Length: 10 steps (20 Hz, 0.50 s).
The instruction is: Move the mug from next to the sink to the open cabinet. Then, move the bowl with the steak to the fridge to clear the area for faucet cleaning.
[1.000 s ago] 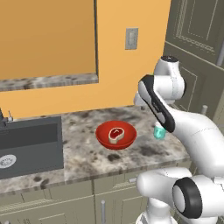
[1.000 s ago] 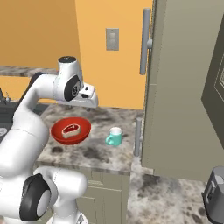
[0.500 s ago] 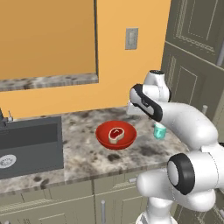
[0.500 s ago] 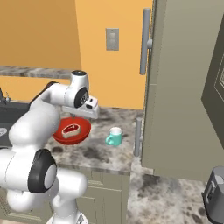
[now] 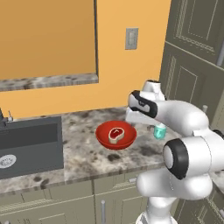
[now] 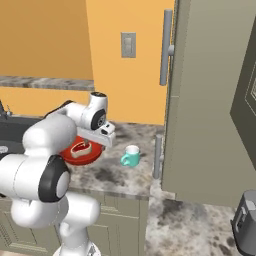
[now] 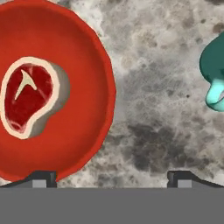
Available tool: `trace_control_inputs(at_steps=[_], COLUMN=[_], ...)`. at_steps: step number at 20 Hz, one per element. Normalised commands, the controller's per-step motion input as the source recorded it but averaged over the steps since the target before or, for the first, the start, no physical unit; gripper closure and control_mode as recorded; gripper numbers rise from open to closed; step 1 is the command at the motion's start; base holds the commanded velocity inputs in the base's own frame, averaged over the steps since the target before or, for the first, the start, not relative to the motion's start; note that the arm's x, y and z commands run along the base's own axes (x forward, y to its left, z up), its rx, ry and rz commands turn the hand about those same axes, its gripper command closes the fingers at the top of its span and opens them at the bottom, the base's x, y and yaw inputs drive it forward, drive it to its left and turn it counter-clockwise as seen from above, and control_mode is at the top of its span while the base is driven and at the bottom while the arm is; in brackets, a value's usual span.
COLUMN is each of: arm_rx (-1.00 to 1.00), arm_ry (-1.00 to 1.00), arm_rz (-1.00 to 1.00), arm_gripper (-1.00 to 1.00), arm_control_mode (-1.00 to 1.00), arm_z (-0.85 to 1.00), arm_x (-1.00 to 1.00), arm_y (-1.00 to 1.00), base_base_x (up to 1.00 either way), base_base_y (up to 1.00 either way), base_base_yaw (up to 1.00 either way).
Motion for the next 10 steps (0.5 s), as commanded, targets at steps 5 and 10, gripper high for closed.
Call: trace_control_inputs(at_steps=[5, 10], arm_rx=[0.04, 0.0], arm_ry=[0.03, 0.04], arm_rz=[-0.15, -0.07], arm_gripper=[-1.0, -1.0], arm_control_mode=[-1.0, -1.0], arm_z=[-0.35, -0.48], arm_x=[0.2, 0.29], arm_y=[0.0, 0.0], base_base_x=[0.0, 0.0], base_base_y=[0.0, 0.0], base_base_yaw=[0.0, 0.0])
